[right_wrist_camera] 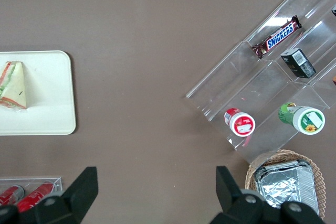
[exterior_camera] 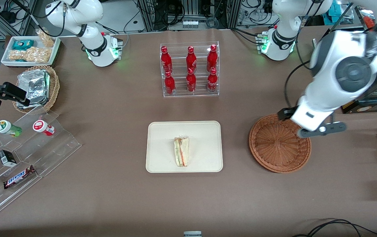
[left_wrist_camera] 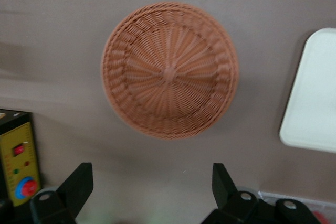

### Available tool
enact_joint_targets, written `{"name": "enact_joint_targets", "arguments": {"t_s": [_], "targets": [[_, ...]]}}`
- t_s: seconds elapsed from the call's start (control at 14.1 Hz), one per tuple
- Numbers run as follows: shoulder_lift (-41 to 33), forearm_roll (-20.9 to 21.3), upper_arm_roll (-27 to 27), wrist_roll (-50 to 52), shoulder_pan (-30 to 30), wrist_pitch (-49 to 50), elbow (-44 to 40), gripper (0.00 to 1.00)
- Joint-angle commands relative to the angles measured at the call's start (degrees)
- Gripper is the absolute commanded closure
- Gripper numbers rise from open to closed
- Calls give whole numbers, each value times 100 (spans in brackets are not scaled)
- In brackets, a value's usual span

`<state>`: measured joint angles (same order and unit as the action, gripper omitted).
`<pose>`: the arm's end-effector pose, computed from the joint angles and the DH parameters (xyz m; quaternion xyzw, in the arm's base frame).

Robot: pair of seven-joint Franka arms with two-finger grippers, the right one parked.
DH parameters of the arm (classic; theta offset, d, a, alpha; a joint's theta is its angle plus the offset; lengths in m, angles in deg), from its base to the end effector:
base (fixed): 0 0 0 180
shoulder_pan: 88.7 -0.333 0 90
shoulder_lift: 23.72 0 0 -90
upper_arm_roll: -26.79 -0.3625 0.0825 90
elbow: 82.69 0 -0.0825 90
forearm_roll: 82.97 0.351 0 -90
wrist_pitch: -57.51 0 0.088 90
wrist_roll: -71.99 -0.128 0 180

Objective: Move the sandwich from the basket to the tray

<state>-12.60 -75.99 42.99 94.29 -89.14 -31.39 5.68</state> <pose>0.5588 -0.1257 0.5584 -0.9941 -0.0527 0.0725 0.0607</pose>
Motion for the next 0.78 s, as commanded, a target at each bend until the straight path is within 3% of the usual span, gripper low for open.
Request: {"name": "enact_joint_targets", "arguments": {"t_s": [0.0,0.5,0.71], "targets": [[-452,-467,-177,-724,-316,135,215,0],[-1085,-723,-802,-2500,-413,188,207,0],[-1173,-751,-1267,-2669,-2,145,206,0]]}}
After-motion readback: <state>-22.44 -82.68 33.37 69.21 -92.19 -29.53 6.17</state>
